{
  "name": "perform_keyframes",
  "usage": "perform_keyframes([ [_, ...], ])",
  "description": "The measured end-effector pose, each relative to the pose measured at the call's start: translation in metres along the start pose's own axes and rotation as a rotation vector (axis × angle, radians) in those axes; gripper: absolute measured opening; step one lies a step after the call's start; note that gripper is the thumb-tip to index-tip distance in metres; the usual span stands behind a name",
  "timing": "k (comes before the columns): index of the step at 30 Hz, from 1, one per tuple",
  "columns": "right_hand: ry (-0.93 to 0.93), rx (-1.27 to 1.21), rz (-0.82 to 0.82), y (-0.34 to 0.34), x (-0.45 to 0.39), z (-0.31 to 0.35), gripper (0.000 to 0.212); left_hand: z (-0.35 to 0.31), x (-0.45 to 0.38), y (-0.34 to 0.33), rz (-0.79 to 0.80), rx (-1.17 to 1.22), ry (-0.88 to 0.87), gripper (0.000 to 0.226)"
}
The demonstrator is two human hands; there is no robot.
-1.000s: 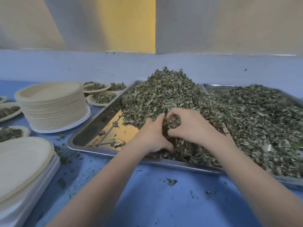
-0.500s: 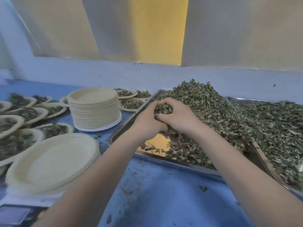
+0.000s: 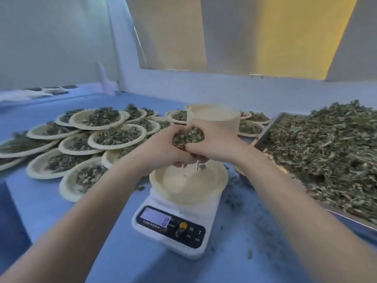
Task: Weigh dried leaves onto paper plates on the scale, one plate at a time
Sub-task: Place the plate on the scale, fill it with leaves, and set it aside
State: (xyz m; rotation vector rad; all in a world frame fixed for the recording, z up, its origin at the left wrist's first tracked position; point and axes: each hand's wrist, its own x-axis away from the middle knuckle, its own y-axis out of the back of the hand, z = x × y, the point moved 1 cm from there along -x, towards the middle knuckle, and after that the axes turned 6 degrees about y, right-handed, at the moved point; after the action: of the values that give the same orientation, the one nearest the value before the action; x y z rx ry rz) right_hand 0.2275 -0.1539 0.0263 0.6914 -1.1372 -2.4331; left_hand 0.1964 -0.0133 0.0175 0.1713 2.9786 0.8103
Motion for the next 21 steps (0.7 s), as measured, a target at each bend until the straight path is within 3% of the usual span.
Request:
perform_keyframes([
  [4, -0.079, 0.221, 0.207, 0.008, 0.006, -0.004, 0.044, 0.017, 0.003, 0.014, 0.047, -0.232, 0.024, 0.076],
  [9, -0.097, 0.109, 0.046, 0.015, 0.009, -0.009, 0.032, 0.030, 0.003, 0.017, -0.130, -0.315, -0.042, 0.046],
  [14, -0.067, 0.101, -0.018, 0.006, 0.011, -0.013, 0.024, 0.051, -0.001, 0.009, -0.407, -0.125, -0.078, 0.028],
  [21, -0.060, 0.130, -0.020, -0.007, 0.011, -0.015, 0.021, 0.078, 0.003, -0.007, -0.604, 0.230, -0.102, 0.023],
])
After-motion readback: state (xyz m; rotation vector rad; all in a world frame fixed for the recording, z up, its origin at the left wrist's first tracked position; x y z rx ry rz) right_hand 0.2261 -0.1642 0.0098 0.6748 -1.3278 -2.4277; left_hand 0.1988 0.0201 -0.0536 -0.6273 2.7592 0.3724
